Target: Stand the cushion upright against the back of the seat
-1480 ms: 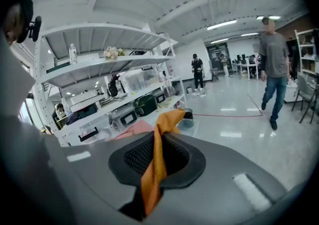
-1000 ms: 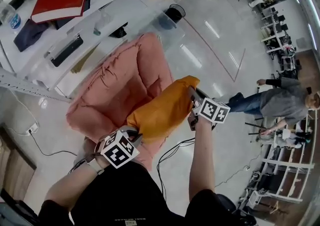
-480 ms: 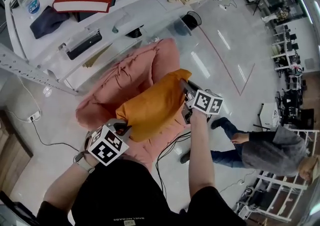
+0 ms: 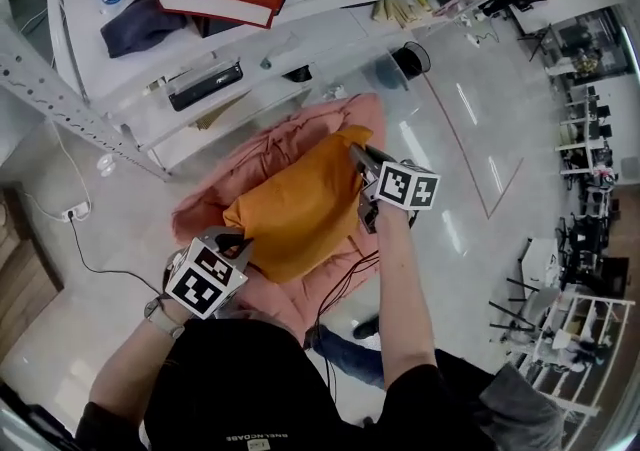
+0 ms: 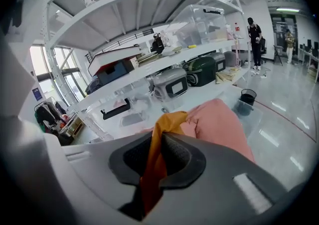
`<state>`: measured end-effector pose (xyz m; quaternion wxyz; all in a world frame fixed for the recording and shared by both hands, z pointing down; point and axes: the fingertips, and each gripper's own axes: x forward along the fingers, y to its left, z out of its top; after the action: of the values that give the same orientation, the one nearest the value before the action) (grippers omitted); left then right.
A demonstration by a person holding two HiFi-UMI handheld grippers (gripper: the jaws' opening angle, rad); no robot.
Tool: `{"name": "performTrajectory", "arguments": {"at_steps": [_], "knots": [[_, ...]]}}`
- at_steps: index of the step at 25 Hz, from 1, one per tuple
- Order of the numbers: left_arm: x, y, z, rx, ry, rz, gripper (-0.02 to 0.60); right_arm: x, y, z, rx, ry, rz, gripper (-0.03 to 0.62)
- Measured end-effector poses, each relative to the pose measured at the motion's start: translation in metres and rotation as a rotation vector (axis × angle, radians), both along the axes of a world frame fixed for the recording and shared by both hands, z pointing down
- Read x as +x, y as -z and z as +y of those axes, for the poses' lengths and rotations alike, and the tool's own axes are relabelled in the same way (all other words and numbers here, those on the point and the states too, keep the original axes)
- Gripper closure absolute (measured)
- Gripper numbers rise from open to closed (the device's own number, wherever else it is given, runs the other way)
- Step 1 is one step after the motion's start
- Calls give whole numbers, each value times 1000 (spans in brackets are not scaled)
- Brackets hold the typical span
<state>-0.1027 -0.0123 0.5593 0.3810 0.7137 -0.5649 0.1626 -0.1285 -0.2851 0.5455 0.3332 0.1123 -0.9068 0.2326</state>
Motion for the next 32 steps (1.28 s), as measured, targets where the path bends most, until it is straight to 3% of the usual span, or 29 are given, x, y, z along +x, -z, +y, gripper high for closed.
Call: {"name": "performTrajectory", "arguments": {"at_steps": [7, 18, 24, 32], "knots": [[-22, -19, 3, -38, 59, 36, 548, -27, -28, 0, -37, -20, 22, 553], [-26, -49, -4, -56, 54, 120, 548, -23, -79, -2, -66, -58, 62, 552], [-23, -71, -3, -68, 70, 173, 549, -15, -103, 3, -192, -94, 9, 549], [-24, -83, -5, -68, 95, 202, 549, -16, -114, 4, -172, -112, -1, 549]]}}
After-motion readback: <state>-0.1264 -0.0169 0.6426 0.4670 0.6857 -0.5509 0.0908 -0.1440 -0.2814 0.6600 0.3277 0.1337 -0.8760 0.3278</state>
